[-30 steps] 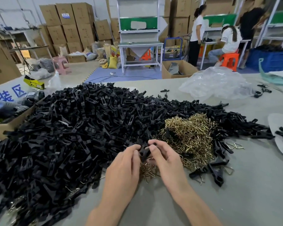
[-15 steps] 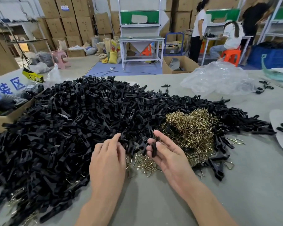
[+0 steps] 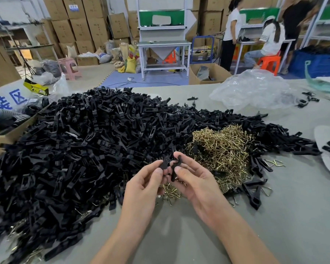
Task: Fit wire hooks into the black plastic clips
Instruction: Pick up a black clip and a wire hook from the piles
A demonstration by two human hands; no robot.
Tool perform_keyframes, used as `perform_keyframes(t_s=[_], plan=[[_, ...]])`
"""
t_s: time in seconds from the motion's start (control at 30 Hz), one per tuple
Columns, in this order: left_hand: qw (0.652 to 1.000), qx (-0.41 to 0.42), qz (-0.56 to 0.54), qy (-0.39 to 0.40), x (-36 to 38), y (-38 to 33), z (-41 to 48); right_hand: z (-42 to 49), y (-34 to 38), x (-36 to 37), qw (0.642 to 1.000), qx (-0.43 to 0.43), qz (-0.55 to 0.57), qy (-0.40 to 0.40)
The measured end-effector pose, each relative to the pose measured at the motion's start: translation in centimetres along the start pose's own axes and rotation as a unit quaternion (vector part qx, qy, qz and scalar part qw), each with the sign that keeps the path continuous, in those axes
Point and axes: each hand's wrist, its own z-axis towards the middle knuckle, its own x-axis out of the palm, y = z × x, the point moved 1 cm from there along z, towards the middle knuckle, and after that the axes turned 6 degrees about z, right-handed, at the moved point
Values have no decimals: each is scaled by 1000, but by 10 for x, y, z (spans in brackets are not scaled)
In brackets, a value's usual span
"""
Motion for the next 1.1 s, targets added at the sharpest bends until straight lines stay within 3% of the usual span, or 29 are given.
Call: perform_keyframes(t_s=[0.17, 0.53, 1.1], plan=[[1000, -1, -16, -13, 3, -1, -1, -2, -1, 3, 1000, -2, -22, 10], [996, 77, 28, -44, 3, -1, -4, -4, 0, 3, 999, -10, -31, 13], [987, 117, 101, -34, 1, -3, -6, -6, 3, 2, 995, -41, -89, 32]])
